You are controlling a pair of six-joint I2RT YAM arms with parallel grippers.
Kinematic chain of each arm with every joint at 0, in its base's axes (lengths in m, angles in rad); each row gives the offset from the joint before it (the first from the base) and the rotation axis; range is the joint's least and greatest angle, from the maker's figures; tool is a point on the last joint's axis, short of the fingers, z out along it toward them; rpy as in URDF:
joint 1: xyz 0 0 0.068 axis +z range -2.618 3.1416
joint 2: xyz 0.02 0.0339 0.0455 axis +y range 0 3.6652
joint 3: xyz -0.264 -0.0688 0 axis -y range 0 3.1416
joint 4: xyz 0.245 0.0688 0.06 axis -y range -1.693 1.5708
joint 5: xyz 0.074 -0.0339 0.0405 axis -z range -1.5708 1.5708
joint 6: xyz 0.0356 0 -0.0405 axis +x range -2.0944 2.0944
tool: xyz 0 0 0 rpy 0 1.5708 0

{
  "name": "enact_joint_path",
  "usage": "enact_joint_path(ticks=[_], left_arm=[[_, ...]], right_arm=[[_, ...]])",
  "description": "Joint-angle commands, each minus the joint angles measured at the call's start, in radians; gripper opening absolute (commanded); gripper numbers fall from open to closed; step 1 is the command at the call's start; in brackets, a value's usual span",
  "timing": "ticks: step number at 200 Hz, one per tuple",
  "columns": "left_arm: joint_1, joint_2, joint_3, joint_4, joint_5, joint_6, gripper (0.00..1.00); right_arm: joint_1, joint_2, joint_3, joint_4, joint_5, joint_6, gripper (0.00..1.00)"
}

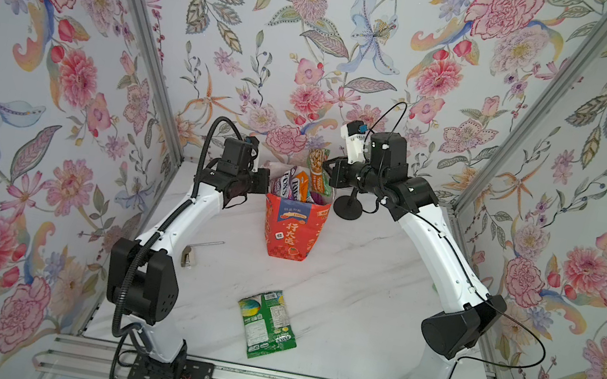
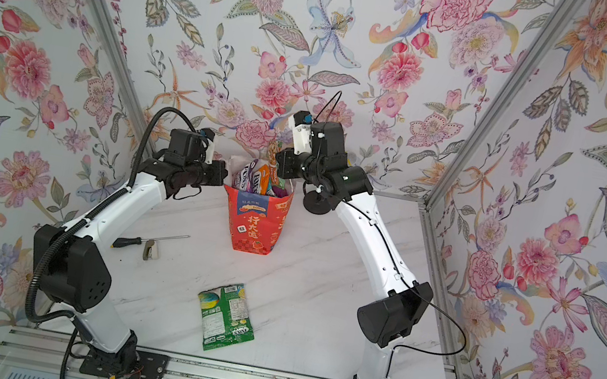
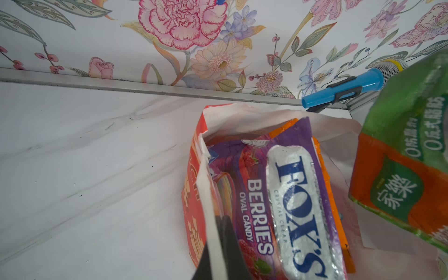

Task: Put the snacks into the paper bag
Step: 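Lower the green soup packet into the bag with the right gripper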

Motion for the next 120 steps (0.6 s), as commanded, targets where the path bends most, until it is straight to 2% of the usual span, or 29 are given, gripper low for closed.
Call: enact_joint_path(ticks=[1,120], left_arm=[[-0.003,0.014,0.036,0.01,-0.005,0.016,0.0],[-0.003,0.022,0.042,0.011,-0.001,0.016,0.0]], right_arm=[[-0.004,-0.001,0.032,-0.031,0.042,-0.028,0.0],[-0.014,0.089,0.031,-0.085,0.054,0.016,0.0]])
